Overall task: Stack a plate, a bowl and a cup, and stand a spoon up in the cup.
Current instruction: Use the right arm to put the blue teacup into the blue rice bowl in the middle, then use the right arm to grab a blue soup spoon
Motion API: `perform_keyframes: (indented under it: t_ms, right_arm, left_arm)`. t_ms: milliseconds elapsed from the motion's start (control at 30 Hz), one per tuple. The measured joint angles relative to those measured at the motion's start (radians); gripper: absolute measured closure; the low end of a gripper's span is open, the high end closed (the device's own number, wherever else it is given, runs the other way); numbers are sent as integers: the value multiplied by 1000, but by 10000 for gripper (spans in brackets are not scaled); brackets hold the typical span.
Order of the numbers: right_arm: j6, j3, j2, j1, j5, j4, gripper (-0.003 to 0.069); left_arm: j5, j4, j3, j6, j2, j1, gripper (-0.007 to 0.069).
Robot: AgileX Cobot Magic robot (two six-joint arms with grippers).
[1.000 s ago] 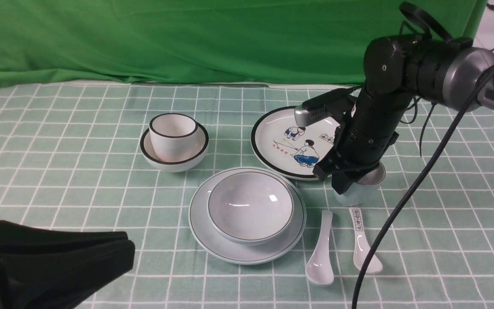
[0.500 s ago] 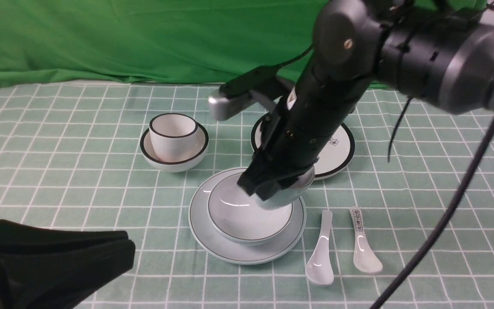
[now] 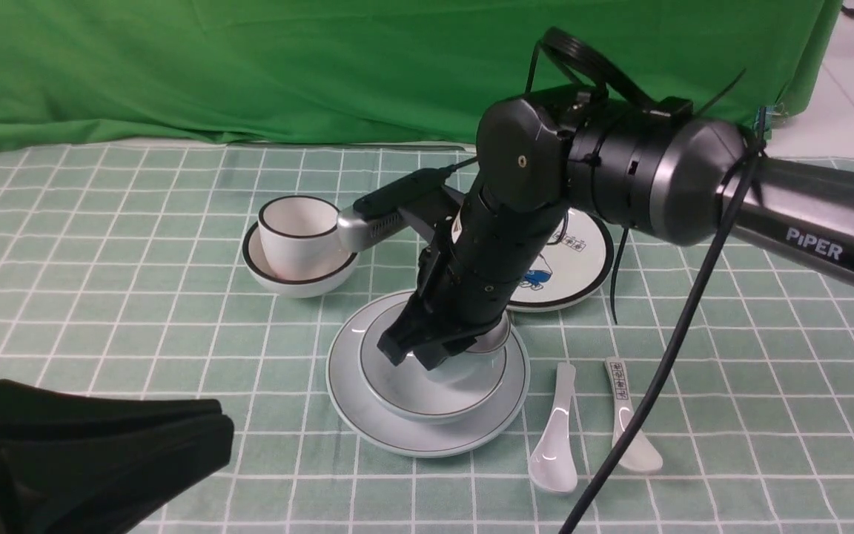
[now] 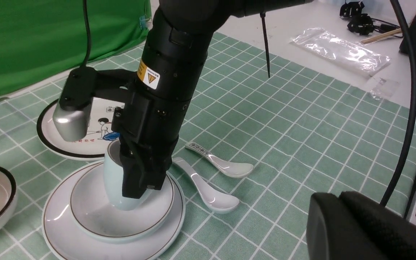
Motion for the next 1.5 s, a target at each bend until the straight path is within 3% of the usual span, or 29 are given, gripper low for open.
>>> perform_keyframes:
  t_ms: [200, 300, 367, 467, 567, 667, 767, 867, 967, 1033, 1167, 1300, 1500]
  right_arm:
    - [2, 0, 12, 0, -16, 7, 570]
    - [16, 0, 14, 0, -26, 7, 535]
    - [31, 0, 14, 0, -29, 6, 461]
    - [48, -1, 14, 0, -29, 5, 281]
    - [49, -19, 10, 0, -7, 2, 150]
    - [50, -73, -14, 0, 63, -21, 94]
    - [50, -150, -71, 0, 196, -87, 134]
    - [54, -187, -137, -1, 294, -227, 244]
    - [98, -168, -189, -13, 294, -353, 323]
    - [175, -71, -255, -87, 293, -411, 393]
    - [257, 106, -294, -214, 271, -369, 387]
    - [251, 312, -253, -344, 46, -143, 302]
    - [227, 342, -157, -358, -47, -27, 261]
  left_arm:
    - [1, 0, 0, 0, 0, 0, 615]
    - [3, 0, 0, 0, 0, 0, 615]
    - [4, 0, 0, 0, 0, 0, 615]
    - [4, 0, 0, 0, 0, 0, 615]
    - [4, 0, 0, 0, 0, 0, 615]
    - [4, 0, 0, 0, 0, 0, 615]
    - [4, 0, 0, 0, 0, 0, 615]
    - [4, 0, 0, 0, 0, 0, 615]
    - [4, 0, 0, 0, 0, 0, 615]
    - [4, 0, 0, 0, 0, 0, 615]
    - [4, 0, 0, 0, 0, 0, 615]
    - [4, 0, 0, 0, 0, 0, 615]
    - [2, 0, 0, 1, 0, 0, 615]
